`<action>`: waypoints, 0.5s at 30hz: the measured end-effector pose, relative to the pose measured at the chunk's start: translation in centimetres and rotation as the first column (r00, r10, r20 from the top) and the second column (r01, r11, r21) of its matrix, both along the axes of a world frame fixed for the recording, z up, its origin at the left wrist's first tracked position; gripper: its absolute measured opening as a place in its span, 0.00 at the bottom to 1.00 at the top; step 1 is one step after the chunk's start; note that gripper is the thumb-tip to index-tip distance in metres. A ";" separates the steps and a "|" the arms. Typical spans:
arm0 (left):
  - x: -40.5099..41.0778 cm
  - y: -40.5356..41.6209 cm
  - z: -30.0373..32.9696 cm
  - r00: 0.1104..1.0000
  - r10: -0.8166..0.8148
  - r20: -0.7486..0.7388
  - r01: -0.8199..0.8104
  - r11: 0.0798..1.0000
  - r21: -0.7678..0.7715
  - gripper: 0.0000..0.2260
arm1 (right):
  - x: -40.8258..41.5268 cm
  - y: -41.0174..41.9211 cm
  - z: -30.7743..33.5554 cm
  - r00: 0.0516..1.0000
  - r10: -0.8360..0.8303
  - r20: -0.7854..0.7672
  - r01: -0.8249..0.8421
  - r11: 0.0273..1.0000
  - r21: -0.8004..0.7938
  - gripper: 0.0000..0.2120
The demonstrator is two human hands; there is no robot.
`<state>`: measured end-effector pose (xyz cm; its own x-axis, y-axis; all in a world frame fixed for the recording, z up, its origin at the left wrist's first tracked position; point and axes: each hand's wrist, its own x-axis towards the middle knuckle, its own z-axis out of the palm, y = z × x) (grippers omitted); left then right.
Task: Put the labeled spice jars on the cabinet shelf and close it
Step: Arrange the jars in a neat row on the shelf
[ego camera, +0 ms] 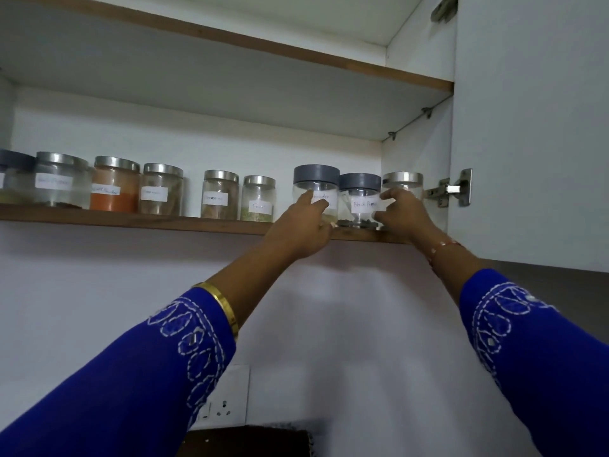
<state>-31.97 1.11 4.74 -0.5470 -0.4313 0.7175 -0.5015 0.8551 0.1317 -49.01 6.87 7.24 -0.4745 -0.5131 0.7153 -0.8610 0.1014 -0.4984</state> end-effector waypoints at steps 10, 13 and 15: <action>-3.4 -1.2 -0.5 0.958 0.259 0.118 -0.253 0.965 -0.065 0.23 | -1.4 -3.2 -0.7 0.965 0.096 -0.244 -0.067 0.990 0.125 0.19; -4.2 -1.6 0.4 0.927 0.319 0.198 -0.325 0.946 -0.004 0.27 | -1.8 -3.9 0.1 0.962 0.095 -0.257 -0.045 0.980 0.195 0.16; -4.8 -2.6 1.0 0.906 0.335 0.257 -0.354 0.935 0.029 0.28 | -2.1 -4.5 0.8 0.965 0.115 -0.238 -0.046 0.960 0.277 0.15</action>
<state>-36.75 -1.50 5.78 -0.5085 -0.6708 0.5399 -0.7878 0.6156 0.0228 -51.14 2.36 7.99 -0.2480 -0.7300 0.6368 -0.9647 0.1260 -0.2313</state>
